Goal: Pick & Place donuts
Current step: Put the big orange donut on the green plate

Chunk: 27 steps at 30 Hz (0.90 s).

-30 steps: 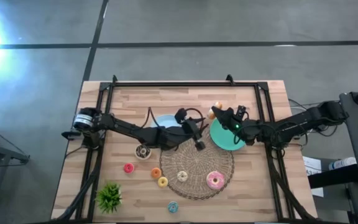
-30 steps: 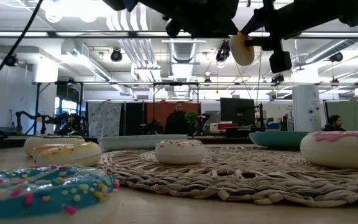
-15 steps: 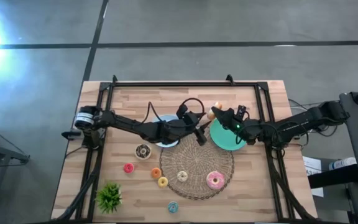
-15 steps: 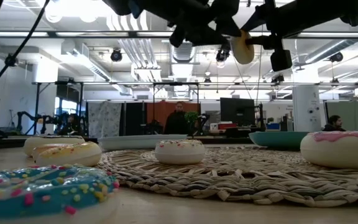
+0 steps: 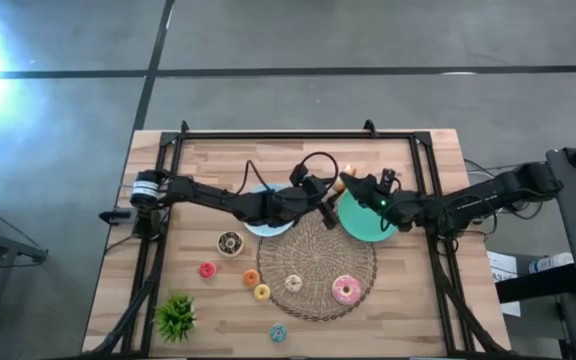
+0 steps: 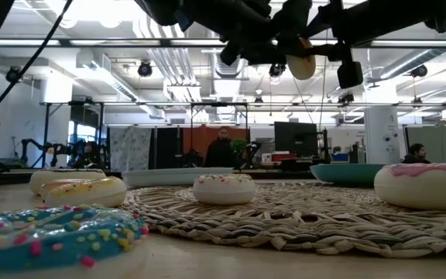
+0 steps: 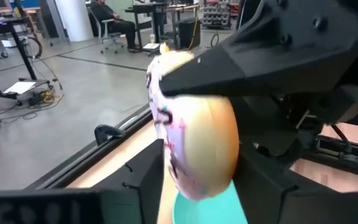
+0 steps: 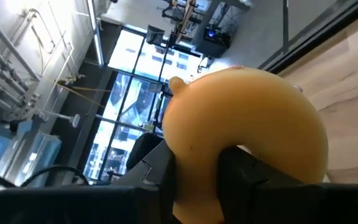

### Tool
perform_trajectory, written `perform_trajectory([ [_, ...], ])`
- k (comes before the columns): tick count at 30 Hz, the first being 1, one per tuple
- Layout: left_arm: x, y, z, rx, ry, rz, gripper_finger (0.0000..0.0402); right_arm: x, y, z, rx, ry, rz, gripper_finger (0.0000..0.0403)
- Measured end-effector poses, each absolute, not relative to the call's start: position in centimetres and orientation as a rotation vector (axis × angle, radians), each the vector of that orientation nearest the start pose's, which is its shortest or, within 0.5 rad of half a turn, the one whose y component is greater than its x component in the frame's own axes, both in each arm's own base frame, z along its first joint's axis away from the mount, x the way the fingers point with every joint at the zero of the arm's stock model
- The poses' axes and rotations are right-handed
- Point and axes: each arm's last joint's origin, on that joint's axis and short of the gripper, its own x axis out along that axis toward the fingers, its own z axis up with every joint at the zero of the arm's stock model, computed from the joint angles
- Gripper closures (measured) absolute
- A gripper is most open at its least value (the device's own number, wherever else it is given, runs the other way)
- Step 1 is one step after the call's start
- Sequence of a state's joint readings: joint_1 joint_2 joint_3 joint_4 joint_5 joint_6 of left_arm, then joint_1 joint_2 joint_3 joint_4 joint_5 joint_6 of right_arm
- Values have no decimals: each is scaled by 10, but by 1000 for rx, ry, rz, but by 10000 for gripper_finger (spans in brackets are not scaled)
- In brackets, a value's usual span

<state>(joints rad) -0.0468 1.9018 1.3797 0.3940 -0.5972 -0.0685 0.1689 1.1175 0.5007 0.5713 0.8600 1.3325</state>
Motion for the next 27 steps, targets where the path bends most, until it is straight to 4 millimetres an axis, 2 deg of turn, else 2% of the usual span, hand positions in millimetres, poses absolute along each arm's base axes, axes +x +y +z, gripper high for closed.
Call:
perform_trajectory([
  [4,440,-5,271,-2,121,526,314,215,16,248,1210,-318,-580,282],
  [7,440,-5,269,5,145,516,368,199,15,249,1184,-174,-561,239],
  [9,440,-4,267,14,164,517,389,185,15,250,1176,-67,-536,209],
  [13,445,0,255,83,207,486,391,153,13,260,1174,120,-537,161],
  [18,460,-3,220,256,332,372,391,117,7,291,1148,194,-580,127],
  [23,488,-5,188,557,525,280,391,107,4,316,1066,243,-666,124],
  [27,511,-1,179,640,606,251,391,110,5,322,1035,279,-693,124],
])
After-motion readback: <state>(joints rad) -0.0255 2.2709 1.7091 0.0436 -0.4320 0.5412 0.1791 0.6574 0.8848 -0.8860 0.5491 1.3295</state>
